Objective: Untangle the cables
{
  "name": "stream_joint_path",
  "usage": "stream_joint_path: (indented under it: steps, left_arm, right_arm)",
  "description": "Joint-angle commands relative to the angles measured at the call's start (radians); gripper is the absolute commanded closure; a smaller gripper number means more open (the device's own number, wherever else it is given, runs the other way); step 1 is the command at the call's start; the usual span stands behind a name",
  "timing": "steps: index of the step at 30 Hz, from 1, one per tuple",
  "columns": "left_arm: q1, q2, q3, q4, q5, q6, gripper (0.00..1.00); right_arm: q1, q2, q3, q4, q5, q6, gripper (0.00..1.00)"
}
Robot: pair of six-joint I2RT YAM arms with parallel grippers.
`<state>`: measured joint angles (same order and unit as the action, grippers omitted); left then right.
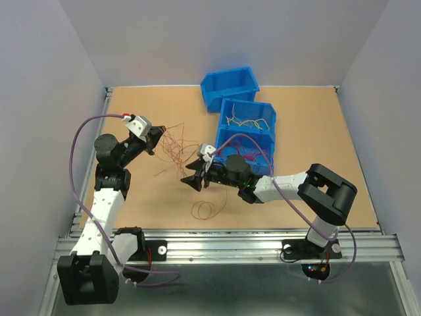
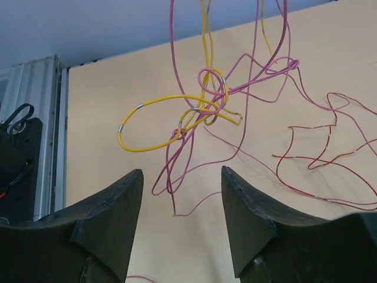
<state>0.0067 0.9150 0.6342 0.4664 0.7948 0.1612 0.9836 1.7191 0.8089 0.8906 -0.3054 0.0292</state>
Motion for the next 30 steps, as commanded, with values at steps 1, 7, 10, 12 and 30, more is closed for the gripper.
stream_joint_path:
  steps: [1,7,10,12,30]
  left_arm:
    - [-0.004,-0.03,0.022,0.029,-0.046,0.017,1.0]
    - [-0.004,-0.028,0.028,0.018,-0.094,0.017,1.0]
    - [-0.004,-0.027,0.032,0.015,-0.094,0.015,1.0]
    - [-0.004,-0.028,0.032,0.015,-0.098,0.017,1.0]
    - [-0.004,-0.039,0.038,-0.002,-0.068,0.014,1.0]
  right_arm:
    - [0.009,-0.003,0.015,0.097,-0.014,-0.014,0.39]
    - [0.009,-0.033,-0.053,0.136,-0.011,-0.02,0.37]
    - [0.009,-0.029,-0.068,0.148,-0.008,-0.02,0.36]
    - [0.009,-0.029,-0.079,0.153,-0.006,-0.049,0.36]
    - [0.009,0.059,-0.079,0.258,0.028,-0.143,0.46]
